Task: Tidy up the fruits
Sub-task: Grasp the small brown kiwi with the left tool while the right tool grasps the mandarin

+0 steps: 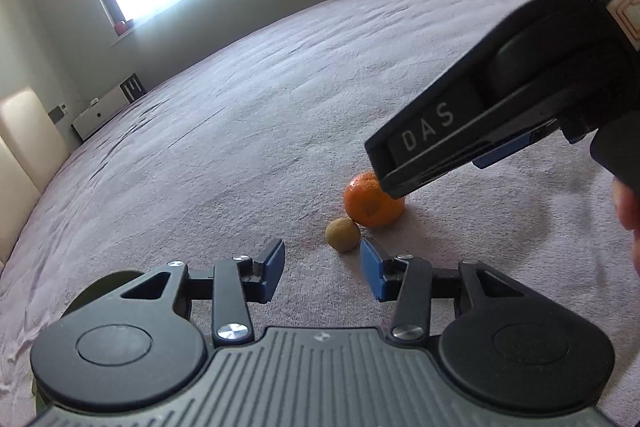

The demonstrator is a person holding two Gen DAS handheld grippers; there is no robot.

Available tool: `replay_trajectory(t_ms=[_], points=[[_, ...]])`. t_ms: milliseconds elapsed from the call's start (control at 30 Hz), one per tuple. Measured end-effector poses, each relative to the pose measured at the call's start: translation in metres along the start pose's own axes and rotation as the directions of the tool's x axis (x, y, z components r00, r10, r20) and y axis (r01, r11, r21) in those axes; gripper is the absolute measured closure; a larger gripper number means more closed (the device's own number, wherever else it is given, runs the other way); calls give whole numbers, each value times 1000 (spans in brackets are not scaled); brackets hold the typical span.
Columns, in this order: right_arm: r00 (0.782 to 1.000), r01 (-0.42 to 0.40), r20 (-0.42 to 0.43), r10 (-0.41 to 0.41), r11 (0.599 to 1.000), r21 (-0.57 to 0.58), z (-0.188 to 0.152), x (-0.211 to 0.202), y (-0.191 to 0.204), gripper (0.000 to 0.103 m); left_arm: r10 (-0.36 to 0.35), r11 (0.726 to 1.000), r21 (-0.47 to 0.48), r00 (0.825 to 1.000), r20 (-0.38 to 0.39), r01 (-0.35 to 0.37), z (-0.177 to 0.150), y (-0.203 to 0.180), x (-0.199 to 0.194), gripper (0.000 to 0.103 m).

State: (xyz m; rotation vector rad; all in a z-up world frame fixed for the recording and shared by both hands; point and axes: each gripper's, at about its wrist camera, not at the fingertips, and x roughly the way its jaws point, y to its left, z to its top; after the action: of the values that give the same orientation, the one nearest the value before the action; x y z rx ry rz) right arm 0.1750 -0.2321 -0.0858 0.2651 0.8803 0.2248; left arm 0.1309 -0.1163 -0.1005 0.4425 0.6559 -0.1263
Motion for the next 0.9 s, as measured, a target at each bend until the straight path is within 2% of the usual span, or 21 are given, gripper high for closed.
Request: replay_trajectory(t_ms=[67, 300, 900], points=[[1000, -13, -1, 13, 1000, 18, 1, 5, -2, 40, -5, 1000, 2, 1000, -4, 5, 1, 0, 7, 55], [998, -56, -30, 58, 995, 80, 5, 22, -10, 53, -39, 999, -31, 999, -6, 39, 3, 3, 27, 60], [990, -121, -54, 130, 980, 156, 9, 52, -12, 53, -89, 995, -39, 995, -32, 88, 2, 4, 54, 64]])
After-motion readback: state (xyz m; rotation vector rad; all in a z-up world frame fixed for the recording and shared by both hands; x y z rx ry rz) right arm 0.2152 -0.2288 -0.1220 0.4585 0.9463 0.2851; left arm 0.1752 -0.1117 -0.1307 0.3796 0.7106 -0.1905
